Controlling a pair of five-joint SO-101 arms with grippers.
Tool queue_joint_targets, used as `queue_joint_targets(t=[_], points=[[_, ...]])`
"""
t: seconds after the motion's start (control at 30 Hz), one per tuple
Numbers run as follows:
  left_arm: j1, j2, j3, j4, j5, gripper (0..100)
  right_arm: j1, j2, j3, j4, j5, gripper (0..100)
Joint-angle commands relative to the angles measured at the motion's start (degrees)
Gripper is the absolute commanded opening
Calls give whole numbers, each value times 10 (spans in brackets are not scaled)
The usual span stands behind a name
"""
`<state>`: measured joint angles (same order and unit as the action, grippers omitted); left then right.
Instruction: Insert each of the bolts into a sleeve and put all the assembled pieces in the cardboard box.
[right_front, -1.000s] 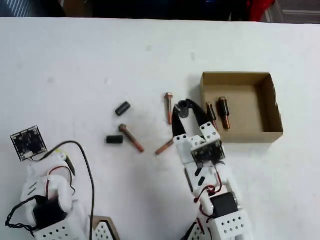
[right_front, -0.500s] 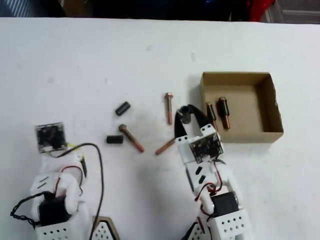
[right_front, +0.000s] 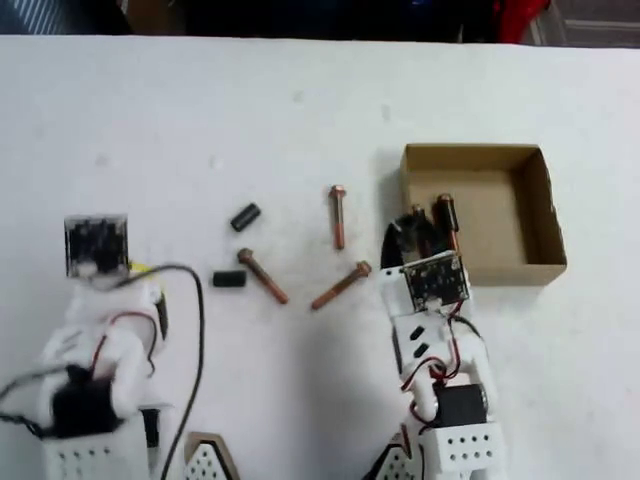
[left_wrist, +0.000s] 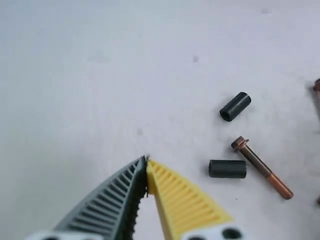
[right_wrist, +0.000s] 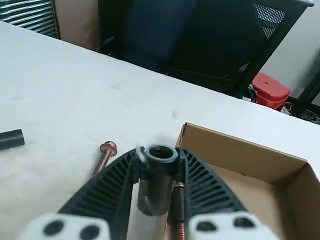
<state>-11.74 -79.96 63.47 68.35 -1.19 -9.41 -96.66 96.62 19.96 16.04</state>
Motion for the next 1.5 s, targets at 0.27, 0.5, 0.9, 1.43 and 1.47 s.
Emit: queue_joint_targets(t=[0.27, 0.5, 0.9, 1.43, 1.47], points=[[161, 337, -241, 4, 33, 24, 57, -9, 5, -2, 0, 17], [249, 477, -374, 90, 88, 24, 76, -9, 5, -16, 0, 17], [361, 702, -609, 232, 97, 190, 124, -9, 5, -36, -95, 17], [382, 1115, -954, 222, 239, 222, 122, -9, 5, -33, -93, 17], [382, 1142, -983, 222, 242, 222, 122, -9, 5, -33, -93, 17]])
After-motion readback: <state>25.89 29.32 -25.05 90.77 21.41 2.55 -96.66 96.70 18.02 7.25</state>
